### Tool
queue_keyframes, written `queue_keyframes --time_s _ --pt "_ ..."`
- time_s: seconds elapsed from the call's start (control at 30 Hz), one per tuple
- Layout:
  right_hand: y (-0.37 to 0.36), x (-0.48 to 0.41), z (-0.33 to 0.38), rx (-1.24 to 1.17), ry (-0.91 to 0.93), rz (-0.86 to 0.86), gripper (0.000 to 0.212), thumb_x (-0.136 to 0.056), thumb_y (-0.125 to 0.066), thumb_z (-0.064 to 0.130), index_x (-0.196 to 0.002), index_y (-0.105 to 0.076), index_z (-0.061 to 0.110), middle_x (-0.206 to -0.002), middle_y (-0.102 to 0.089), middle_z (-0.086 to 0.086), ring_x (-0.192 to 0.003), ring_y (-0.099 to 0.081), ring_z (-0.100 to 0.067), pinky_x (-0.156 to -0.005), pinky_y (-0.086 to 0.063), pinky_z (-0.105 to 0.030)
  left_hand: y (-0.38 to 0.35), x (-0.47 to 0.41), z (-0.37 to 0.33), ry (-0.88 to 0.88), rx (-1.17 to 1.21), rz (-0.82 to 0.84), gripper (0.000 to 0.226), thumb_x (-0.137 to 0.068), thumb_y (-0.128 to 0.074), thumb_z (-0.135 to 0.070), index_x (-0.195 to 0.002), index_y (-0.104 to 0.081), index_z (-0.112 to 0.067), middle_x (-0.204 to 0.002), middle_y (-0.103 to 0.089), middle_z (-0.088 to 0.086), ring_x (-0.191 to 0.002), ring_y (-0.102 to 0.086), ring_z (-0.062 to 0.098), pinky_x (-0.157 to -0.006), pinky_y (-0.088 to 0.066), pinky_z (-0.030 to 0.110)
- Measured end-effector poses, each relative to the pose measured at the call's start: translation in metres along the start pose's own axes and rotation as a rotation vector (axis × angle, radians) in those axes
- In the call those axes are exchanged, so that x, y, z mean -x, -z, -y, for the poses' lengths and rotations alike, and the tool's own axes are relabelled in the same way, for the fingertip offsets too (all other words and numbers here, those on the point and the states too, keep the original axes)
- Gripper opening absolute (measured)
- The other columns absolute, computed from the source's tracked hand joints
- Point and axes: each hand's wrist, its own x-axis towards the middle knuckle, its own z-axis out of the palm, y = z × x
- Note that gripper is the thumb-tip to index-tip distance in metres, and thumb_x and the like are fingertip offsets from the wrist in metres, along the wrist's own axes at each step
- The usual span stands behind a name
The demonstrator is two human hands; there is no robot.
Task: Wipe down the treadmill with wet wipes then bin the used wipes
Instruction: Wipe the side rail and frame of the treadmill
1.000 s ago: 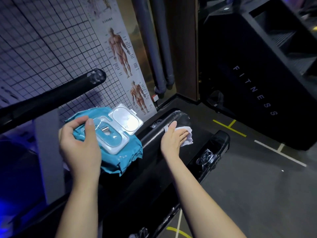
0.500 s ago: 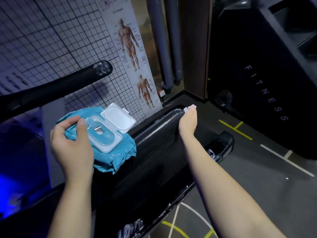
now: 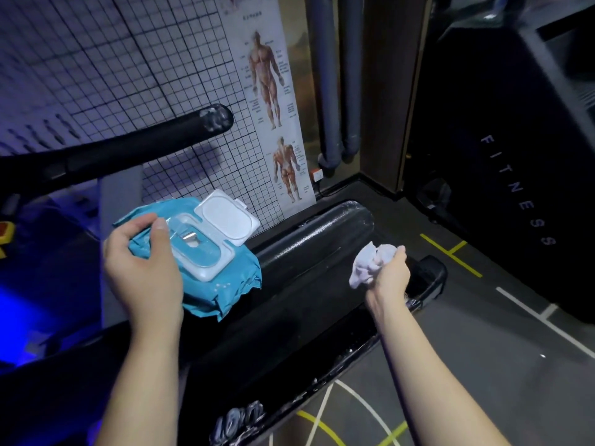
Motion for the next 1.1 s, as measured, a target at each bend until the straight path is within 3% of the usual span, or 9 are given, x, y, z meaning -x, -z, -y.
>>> queue_keyframes --time_s 0.17,0.3,0.43,0.5,0.63,0.73,0.8,0.97,1.1 --pt "0.003 0.023 0.008 0.262 0.285 0.225 0.028 -0.082 -0.052 0.033 -0.061 -0.037 0.024 -0.061 -0.034 0.002 -0.062 -0.036 -0.025 -0.058 -0.036 -0.043 -0.001 0.008 -0.005 0.006 0.015 -0.003 0.009 -0.091 -0.072 -0.042 -0.099 -0.073 -0.042 -0.119 -0.073 0.004 -0.114 -0.070 0.023 -0.104 -0.054 0.052" --pt "-0.001 0.041 0.019 0.392 0.559 0.361 0.015 -0.092 -0.064 0.018 -0.103 -0.071 0.012 -0.076 -0.065 -0.002 -0.068 -0.061 -0.012 -0.073 -0.055 -0.028 0.000 0.016 -0.008 0.013 0.025 0.003 0.008 -0.090 -0.072 -0.044 -0.097 -0.072 -0.049 -0.119 -0.073 0.005 -0.112 -0.070 0.024 -0.103 -0.055 0.054" --pt "-0.007 0.034 0.008 0.673 0.812 0.279 0.025 -0.089 -0.053 -0.012 -0.110 -0.066 -0.012 -0.102 -0.066 -0.008 -0.084 -0.062 -0.001 -0.070 -0.038 0.003 0.001 0.023 -0.012 0.006 0.012 0.008 0.010 -0.090 -0.072 -0.044 -0.097 -0.072 -0.051 -0.120 -0.072 0.006 -0.113 -0.070 0.026 -0.102 -0.055 0.055" --pt "0.001 0.017 -0.001 0.807 0.907 0.326 0.037 -0.092 -0.055 -0.007 -0.127 -0.064 -0.001 -0.129 -0.059 0.009 -0.120 -0.057 -0.007 -0.093 -0.033 0.000 0.002 0.027 -0.014 0.002 0.005 0.011 0.008 -0.090 -0.072 -0.044 -0.097 -0.072 -0.048 -0.120 -0.072 0.006 -0.113 -0.070 0.025 -0.103 -0.055 0.054" --pt "0.013 -0.011 -0.005 1.162 1.126 0.459 0.060 -0.093 -0.053 -0.008 -0.150 -0.041 0.003 -0.158 -0.037 -0.011 -0.147 -0.031 -0.022 -0.118 -0.020 -0.020 0.007 0.034 -0.017 0.010 -0.016 0.020 0.009 -0.090 -0.071 -0.045 -0.096 -0.071 -0.052 -0.121 -0.072 0.004 -0.113 -0.069 0.024 -0.102 -0.055 0.054" --pt "0.013 -0.014 0.001 1.079 0.928 0.292 0.026 -0.086 -0.044 -0.007 -0.104 -0.059 0.004 -0.107 -0.067 -0.005 -0.096 -0.063 -0.022 -0.081 -0.040 -0.011 0.011 0.040 -0.020 0.004 -0.032 0.023 0.010 -0.091 -0.070 -0.045 -0.094 -0.070 -0.054 -0.121 -0.071 0.004 -0.114 -0.069 0.024 -0.103 -0.054 0.054" --pt "0.020 -0.013 0.004 1.039 0.782 0.176 0.008 -0.079 -0.043 0.003 -0.076 -0.049 0.007 -0.068 -0.062 -0.003 -0.067 -0.055 -0.024 -0.057 -0.035 -0.013 0.017 0.040 -0.020 0.003 -0.023 0.017 0.009 -0.091 -0.070 -0.045 -0.096 -0.071 -0.052 -0.123 -0.071 0.004 -0.115 -0.069 0.023 -0.104 -0.054 0.053" --pt "0.048 0.028 -0.018 0.712 0.476 0.213 0.025 -0.082 -0.049 0.007 -0.079 -0.070 0.019 -0.072 -0.070 0.006 -0.065 -0.065 -0.010 -0.064 -0.052 -0.022 0.035 0.033 -0.023 0.050 0.030 -0.107 0.014 -0.091 -0.071 -0.041 -0.104 -0.074 -0.038 -0.122 -0.072 0.005 -0.113 -0.070 0.020 -0.104 -0.055 0.047" --pt "0.049 0.066 -0.051 0.542 0.426 0.355 0.019 -0.087 -0.049 0.005 -0.097 -0.058 0.019 -0.075 -0.070 -0.003 -0.071 -0.067 -0.022 -0.059 -0.061 -0.043 0.055 0.042 -0.026 0.133 0.127 -0.217 0.025 -0.090 -0.071 -0.033 -0.112 -0.071 -0.020 -0.113 -0.074 0.003 -0.107 -0.073 0.019 -0.099 -0.060 0.043"
